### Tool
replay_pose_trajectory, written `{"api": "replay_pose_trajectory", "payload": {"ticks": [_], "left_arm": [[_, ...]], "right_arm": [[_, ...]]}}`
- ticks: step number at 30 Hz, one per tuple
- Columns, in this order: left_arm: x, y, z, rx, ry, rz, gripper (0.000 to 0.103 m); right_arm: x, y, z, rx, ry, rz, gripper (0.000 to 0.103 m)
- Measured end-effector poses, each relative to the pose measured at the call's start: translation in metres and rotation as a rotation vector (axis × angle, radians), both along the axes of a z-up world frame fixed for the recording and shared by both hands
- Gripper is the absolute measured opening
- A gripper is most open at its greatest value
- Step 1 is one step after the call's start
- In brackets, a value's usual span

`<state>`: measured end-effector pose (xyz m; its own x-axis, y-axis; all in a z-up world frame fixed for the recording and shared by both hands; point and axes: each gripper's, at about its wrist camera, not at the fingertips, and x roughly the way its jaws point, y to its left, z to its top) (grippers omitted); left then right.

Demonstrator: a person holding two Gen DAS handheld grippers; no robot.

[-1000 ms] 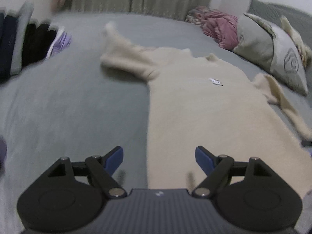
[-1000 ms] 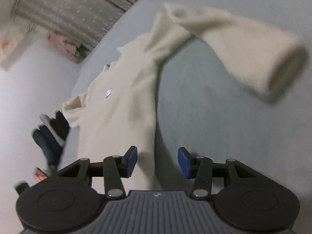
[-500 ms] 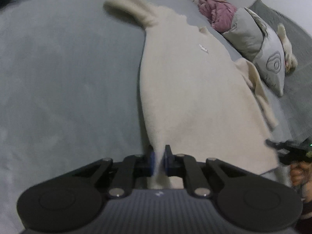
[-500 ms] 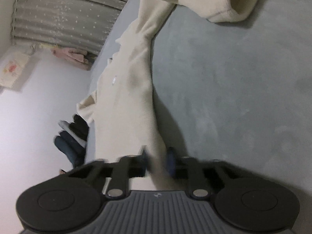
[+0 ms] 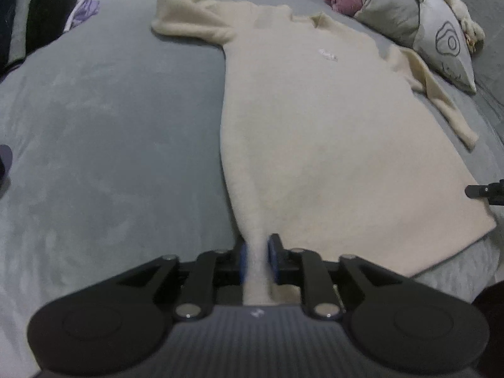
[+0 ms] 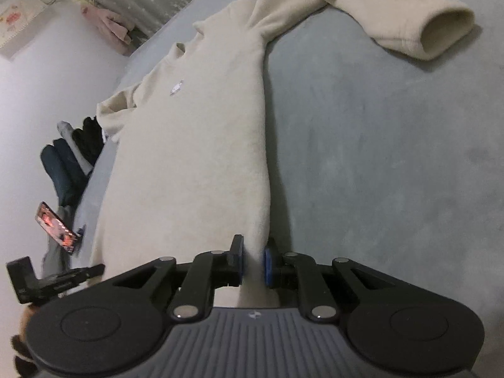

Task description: Fold clothes

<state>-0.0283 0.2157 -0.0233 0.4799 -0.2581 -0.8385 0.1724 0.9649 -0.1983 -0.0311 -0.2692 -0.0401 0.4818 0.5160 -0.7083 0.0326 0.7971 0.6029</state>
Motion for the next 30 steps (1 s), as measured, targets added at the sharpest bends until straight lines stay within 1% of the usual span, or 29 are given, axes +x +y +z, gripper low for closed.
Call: {"api": "replay_pose_trajectory", "payload": {"ticks": [1,2,3,4,5,6,7,8,10,12,14,16,18,21,22,23,24,25,27,28,30], "left_arm": [[0.001,-0.003,0.006,0.034,-0.034,0.021,0.044],[0.002,-0.007,0.011,0.073,-0.072,0.041,0.054],[0.003,-0.011,0.016,0.098,-0.106,0.052,0.059],[0.003,-0.016,0.02,0.11,-0.138,0.056,0.068],[0.002,-0.021,0.024,0.12,-0.171,0.058,0.072],[0.003,-0.029,0.029,0.118,-0.204,0.051,0.073],[0.005,-0.035,0.033,0.112,-0.222,0.042,0.076],[0.008,-0.045,0.037,0.1,-0.244,0.026,0.08],[0.015,-0.068,0.041,0.083,-0.279,-0.001,0.082],[0.025,-0.096,0.041,0.07,-0.305,-0.042,0.086],[0.032,-0.121,0.04,0.061,-0.322,-0.078,0.091],[0.039,-0.145,0.035,0.059,-0.335,-0.117,0.091],[0.045,-0.17,0.028,0.067,-0.341,-0.165,0.091],[0.051,-0.194,0.016,0.075,-0.366,-0.207,0.091],[0.051,-0.2,0.013,0.072,-0.377,-0.215,0.091],[0.052,-0.206,0.009,0.07,-0.387,-0.223,0.091],[0.052,-0.209,0.007,0.061,-0.392,-0.229,0.091],[0.053,-0.211,0.005,0.051,-0.396,-0.235,0.091],[0.054,-0.217,-0.001,0.029,-0.397,-0.262,0.091],[0.055,-0.219,-0.003,0.029,-0.399,-0.273,0.091],[0.058,-0.223,-0.006,0.032,-0.399,-0.287,0.091]], "right_arm": [[0.0,-0.003,0.006,-0.035,-0.025,-0.009,0.027],[0.0,-0.007,0.016,-0.104,-0.07,-0.027,0.033],[-0.001,-0.011,0.022,-0.164,-0.105,-0.048,0.034],[0.0,-0.016,0.032,-0.258,-0.159,-0.084,0.038],[0.002,-0.021,0.04,-0.339,-0.203,-0.114,0.042],[0.005,-0.024,0.043,-0.395,-0.221,-0.133,0.044],[0.012,-0.029,0.045,-0.482,-0.239,-0.165,0.048],[0.019,-0.035,0.046,-0.539,-0.249,-0.198,0.049],[0.029,-0.048,0.043,-0.542,-0.244,-0.265,0.051],[0.035,-0.061,0.039,-0.511,-0.228,-0.317,0.052],[0.046,-0.084,0.029,-0.478,-0.201,-0.392,0.055],[0.052,-0.095,0.021,-0.481,-0.184,-0.419,0.058],[0.054,-0.104,0.017,-0.466,-0.188,-0.434,0.058],[0.059,-0.116,0.01,-0.439,-0.199,-0.445,0.058],[0.06,-0.116,0.01,-0.439,-0.197,-0.446,0.057],[0.063,-0.116,0.008,-0.438,-0.199,-0.449,0.046],[0.063,-0.117,0.009,-0.429,-0.213,-0.453,0.032],[0.062,-0.12,0.011,-0.405,-0.231,-0.461,0.008],[0.059,-0.125,0.018,-0.357,-0.257,-0.482,0.007],[0.055,-0.13,0.028,-0.322,-0.287,-0.502,0.007],[0.05,-0.131,0.045,-0.357,-0.33,-0.515,0.007]]}}
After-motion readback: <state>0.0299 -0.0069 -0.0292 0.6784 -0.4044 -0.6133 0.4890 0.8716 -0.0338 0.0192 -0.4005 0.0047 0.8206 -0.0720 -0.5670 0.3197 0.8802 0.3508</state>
